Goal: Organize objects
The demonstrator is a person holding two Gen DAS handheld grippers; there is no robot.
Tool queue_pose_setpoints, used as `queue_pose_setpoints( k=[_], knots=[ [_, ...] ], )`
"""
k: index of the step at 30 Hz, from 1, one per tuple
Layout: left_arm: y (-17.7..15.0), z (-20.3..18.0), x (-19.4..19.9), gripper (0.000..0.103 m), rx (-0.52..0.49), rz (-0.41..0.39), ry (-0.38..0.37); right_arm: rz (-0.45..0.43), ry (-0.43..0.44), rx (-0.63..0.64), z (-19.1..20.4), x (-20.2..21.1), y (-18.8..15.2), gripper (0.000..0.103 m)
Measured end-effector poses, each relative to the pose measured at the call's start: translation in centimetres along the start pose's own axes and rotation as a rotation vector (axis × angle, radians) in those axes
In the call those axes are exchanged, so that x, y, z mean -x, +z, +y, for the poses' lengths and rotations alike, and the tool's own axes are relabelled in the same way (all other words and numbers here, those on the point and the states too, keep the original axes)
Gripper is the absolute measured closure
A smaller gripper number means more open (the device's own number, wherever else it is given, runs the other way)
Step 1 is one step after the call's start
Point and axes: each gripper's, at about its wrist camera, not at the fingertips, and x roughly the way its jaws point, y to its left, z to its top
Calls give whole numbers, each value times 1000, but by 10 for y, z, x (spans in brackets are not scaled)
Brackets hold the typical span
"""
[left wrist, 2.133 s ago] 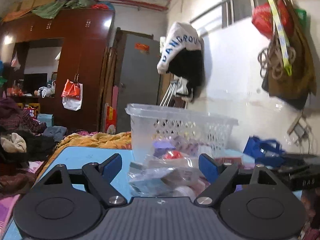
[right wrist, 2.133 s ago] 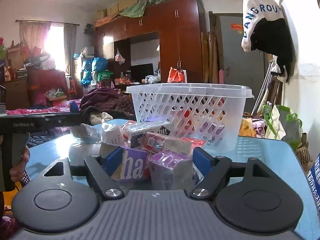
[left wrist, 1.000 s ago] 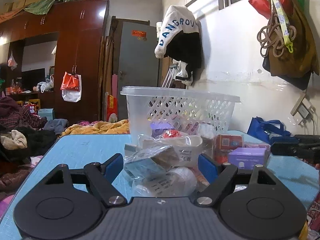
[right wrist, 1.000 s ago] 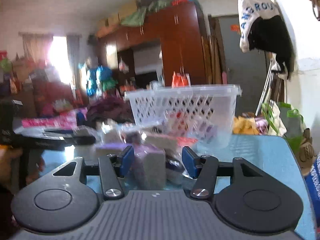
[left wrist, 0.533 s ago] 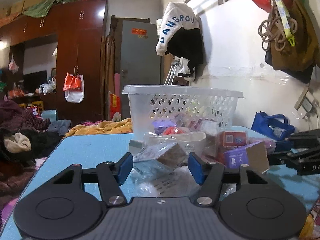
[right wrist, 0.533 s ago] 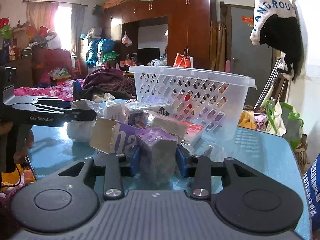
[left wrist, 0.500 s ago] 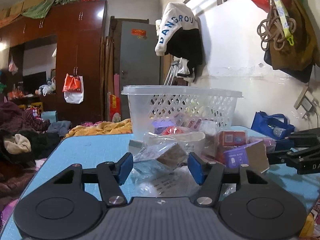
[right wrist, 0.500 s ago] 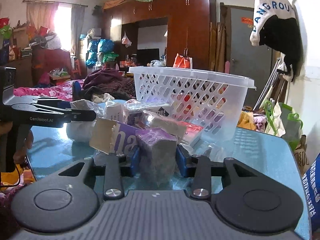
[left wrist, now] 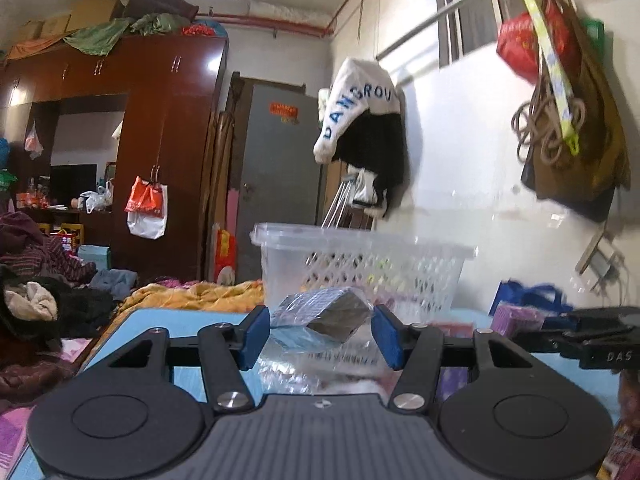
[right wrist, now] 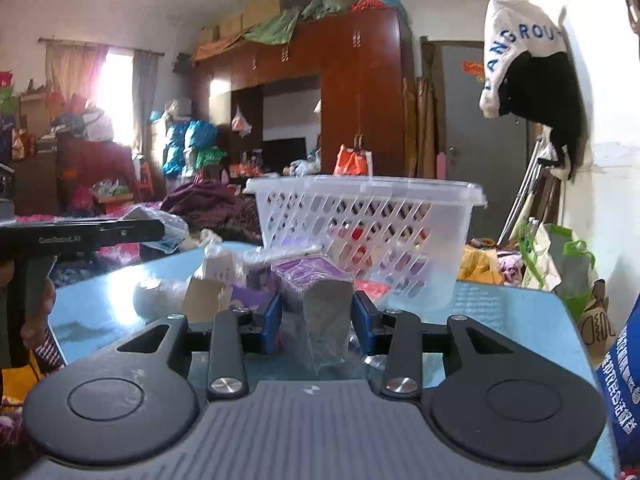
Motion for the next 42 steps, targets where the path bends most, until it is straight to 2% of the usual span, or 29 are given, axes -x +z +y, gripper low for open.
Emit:
queue_pose_setpoints(
  k=[3,7,9,11,15,18,20,21,22,24,27,29,32,34,36,37,39,42],
  knots=[
    [16,2,-4,44,18,-33,-26,-32,-17,6,-2,1,22,61],
    [59,7,-31,44,73,-59,-115,-65,-33,6,-9,-17,76,61],
    [82,8,-54,44,94,-45,-151,-62,-41,-11,-17,-38,106,61],
    [103,8,-87,44,132,11,-179,-44,-82,-15,-26,-61,132,61],
    [119,7,-139,44,170,95,-150,24,-113,-18,-41,-106,155,61],
    [116,6,-165,43,166,104,-145,52,-160,19,-43,-126,150,59],
    [111,3,-177,26,146,126,-125,77,-172,22,-44,-132,143,41],
    [107,1,-181,18,137,142,-105,83,-188,28,-43,-131,139,22],
    [104,2,-178,19,134,147,-88,75,-215,34,-40,-122,134,12],
    [97,4,-162,19,123,151,-86,42,-243,18,-37,-97,122,0],
    [82,10,-117,18,107,118,-113,47,-191,-29,-37,-54,85,0],
    [64,17,-84,12,121,100,-119,84,-190,-43,-37,-36,56,0],
    [35,19,-48,11,75,87,-33,176,-195,-62,-37,-26,22,0],
    [20,24,-32,11,108,112,-22,216,-215,-79,-40,-26,12,0],
    [8,31,-24,11,164,144,-50,220,-204,-105,-44,-26,9,0],
    [2,34,-22,11,172,159,-66,228,-191,-124,-47,-28,10,0],
    [-4,36,-24,11,160,184,-52,255,-186,-136,-47,-33,6,1],
    [-6,36,-29,11,137,213,-14,284,-217,-106,-44,-38,-1,13]
  ],
)
